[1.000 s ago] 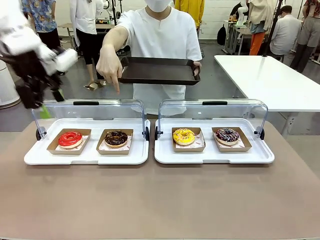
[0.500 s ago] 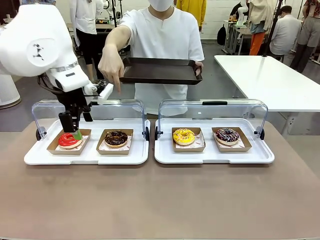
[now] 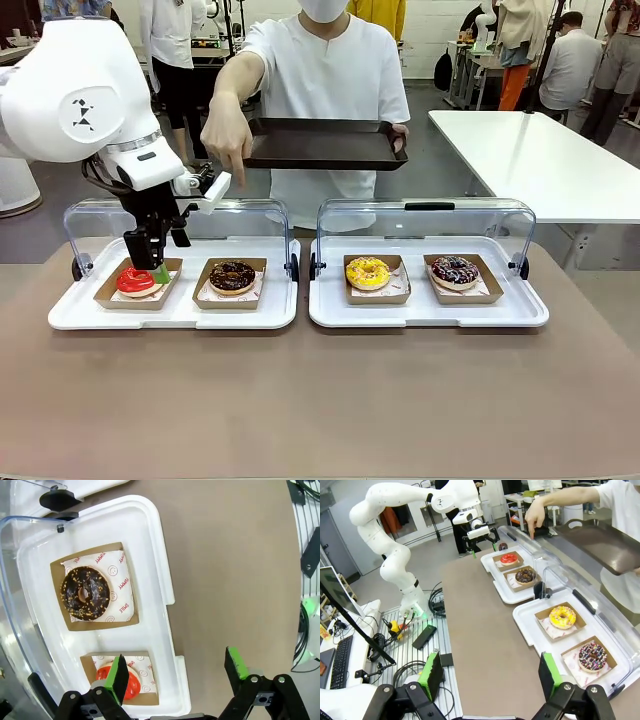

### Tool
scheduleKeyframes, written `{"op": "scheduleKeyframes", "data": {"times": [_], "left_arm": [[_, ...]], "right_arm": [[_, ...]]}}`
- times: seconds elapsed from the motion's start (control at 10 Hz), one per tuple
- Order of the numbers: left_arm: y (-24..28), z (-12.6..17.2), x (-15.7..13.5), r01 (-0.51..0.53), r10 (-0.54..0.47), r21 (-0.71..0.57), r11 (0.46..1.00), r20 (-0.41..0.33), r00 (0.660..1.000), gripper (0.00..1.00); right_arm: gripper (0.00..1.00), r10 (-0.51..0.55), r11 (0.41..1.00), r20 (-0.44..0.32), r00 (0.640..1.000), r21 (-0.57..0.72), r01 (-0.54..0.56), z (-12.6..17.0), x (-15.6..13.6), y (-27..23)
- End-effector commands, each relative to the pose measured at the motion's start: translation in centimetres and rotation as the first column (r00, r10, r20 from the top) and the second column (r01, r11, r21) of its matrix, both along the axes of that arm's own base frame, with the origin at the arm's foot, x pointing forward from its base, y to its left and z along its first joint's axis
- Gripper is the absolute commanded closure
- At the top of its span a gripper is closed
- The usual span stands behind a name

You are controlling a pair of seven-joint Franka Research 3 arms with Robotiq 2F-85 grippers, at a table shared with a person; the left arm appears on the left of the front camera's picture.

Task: Provide the desired donut to the person.
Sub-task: Pick up and lift the Paper togo box containing the Donut pointed at by the person.

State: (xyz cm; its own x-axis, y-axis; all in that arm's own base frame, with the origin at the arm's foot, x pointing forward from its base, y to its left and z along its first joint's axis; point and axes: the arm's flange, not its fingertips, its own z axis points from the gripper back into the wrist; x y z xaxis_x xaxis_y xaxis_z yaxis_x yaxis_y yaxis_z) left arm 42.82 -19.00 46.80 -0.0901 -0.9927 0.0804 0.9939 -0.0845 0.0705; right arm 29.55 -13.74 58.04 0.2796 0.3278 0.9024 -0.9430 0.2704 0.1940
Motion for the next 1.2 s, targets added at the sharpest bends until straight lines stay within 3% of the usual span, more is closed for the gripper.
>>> {"op": "scheduleKeyframes", "data": {"times": [0.0,0.4,0.7,1.1], "left_arm": [[-0.1,0.0,0.1,0.003,-0.003,0.007,1.000,0.000,1.000,0.00],[-0.1,0.0,0.0,0.001,-0.001,0.000,1.000,0.000,1.000,0.00],[-3.5,-5.0,2.9,0.111,-0.113,0.041,0.993,0.041,0.993,0.00],[-4.6,-8.6,5.3,0.081,-0.079,0.064,0.995,-0.030,0.996,0.00]], "right_arm": [[0.00,0.006,1.000,0.004,1.000,0.009,-0.006,-0.1,0.1,0.0],[0.00,0.006,1.000,0.004,1.000,0.009,-0.006,-0.1,0.1,0.0],[0.00,0.006,1.000,0.004,1.000,0.009,-0.006,-0.1,0.1,0.0],[0.00,0.006,1.000,0.004,1.000,0.009,-0.006,-0.1,0.1,0.0]]}}
